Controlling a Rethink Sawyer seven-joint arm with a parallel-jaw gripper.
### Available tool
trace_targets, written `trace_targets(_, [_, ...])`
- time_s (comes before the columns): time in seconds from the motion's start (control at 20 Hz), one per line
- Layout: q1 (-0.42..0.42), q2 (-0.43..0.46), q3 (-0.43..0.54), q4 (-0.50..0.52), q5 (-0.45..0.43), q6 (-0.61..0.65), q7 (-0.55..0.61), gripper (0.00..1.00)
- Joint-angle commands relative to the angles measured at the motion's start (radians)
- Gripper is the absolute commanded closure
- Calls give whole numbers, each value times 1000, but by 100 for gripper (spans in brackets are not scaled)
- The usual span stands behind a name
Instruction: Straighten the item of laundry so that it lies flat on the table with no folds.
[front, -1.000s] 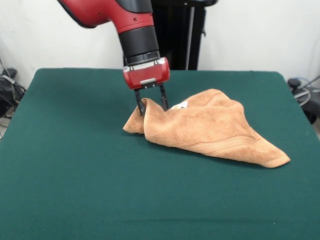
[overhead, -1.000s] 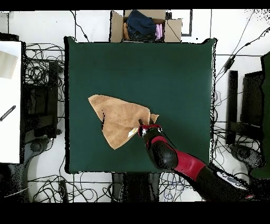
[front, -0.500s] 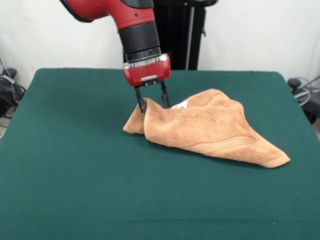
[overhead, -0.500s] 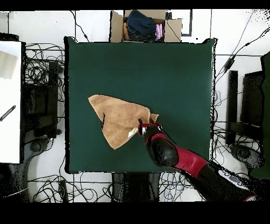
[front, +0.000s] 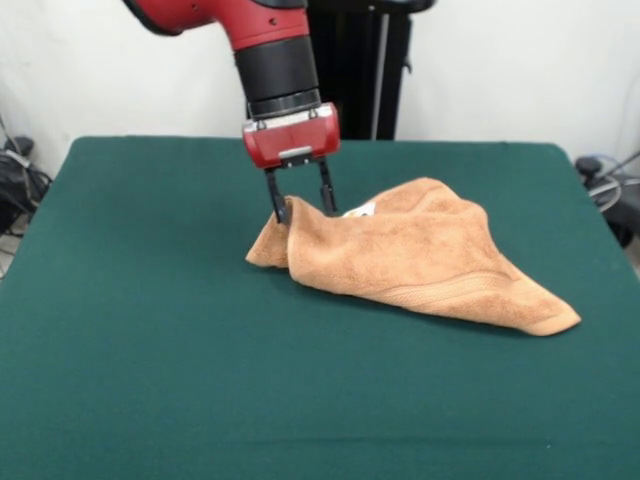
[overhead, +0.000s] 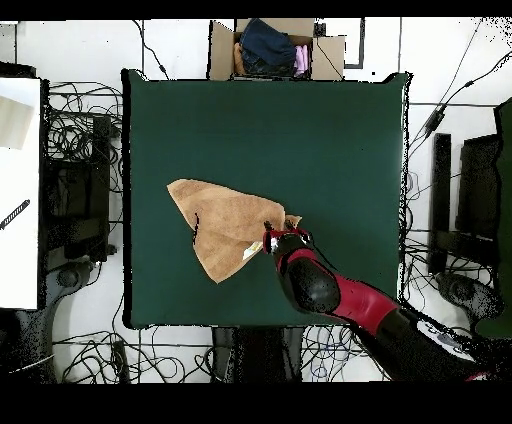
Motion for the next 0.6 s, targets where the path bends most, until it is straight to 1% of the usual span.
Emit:
trace_targets(0.05, [27,20,30,-80,36,79,199,0])
trace_targets(0.2, [53,24,-3,-87,36,114,174,0])
trace_targets(0.6, [101,-63,-35,-76,57,177,164,0])
